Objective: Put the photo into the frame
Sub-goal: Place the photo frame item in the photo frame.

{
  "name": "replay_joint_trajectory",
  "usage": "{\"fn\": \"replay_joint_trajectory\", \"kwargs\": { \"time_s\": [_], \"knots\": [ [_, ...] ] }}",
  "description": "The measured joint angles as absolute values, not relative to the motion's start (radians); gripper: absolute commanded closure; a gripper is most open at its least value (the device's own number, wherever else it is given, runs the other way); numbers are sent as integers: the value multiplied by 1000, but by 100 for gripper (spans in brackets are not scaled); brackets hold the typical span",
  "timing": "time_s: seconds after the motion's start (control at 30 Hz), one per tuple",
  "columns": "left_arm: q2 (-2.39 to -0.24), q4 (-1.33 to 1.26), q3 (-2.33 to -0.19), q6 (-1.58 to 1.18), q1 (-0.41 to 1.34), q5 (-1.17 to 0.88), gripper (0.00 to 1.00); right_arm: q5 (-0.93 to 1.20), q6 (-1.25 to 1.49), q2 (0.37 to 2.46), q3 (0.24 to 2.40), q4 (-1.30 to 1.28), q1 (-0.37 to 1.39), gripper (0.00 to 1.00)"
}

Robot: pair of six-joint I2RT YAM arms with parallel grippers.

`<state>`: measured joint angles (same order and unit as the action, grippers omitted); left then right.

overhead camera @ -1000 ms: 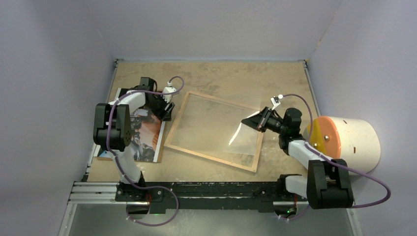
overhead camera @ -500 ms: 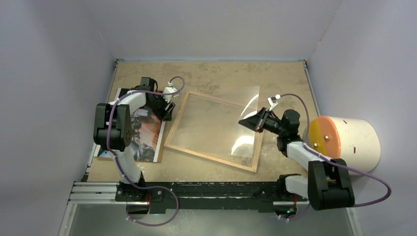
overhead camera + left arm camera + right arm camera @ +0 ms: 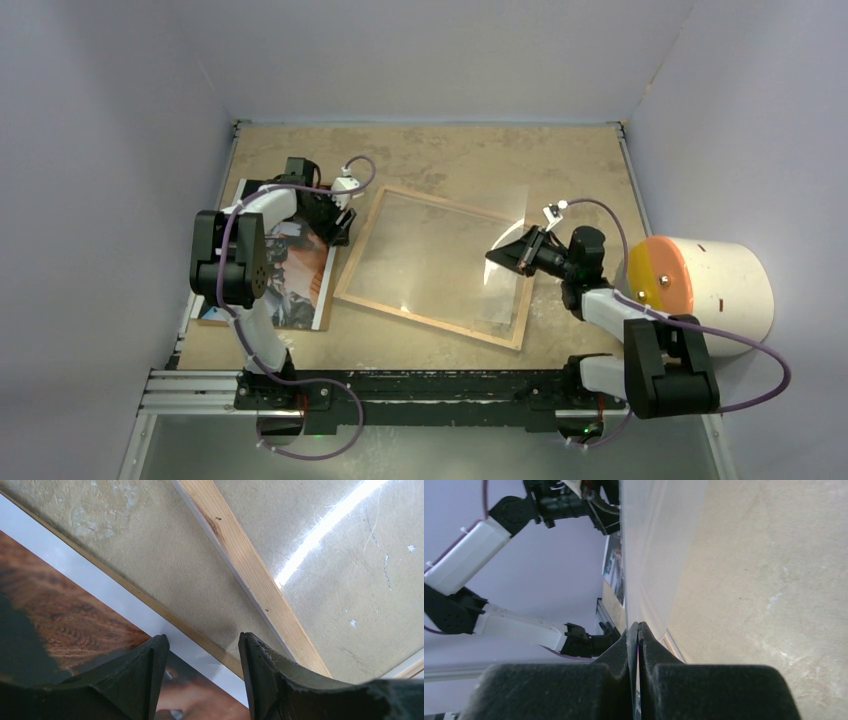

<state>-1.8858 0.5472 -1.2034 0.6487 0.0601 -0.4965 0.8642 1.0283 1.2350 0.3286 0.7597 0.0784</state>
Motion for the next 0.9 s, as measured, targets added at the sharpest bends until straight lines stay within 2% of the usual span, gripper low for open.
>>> {"fn": "replay_joint_trajectory", "kwargs": {
  "time_s": [0.07,0.1,0.17,0.33,0.63,0.9],
  "knots": [
    [-1885,546,-1199,649,60,-495,42,854,1008,1245,329,736,78,100],
    [-1885,545,-1197,649,60,-495,42,847,994,1249,329,719,78,97],
    [-1882,543,-1194,649,61,-494,42,829,954,1251,329,662,78,86],
    [-1877,541,-1193,652,62,-493,42,765,846,1250,362,478,78,52],
    [-1876,541,-1193,652,62,-493,41,638,701,1241,453,235,78,17],
    [-1876,542,-1193,652,62,-493,42,529,608,1241,533,56,78,13]
  ]
}}
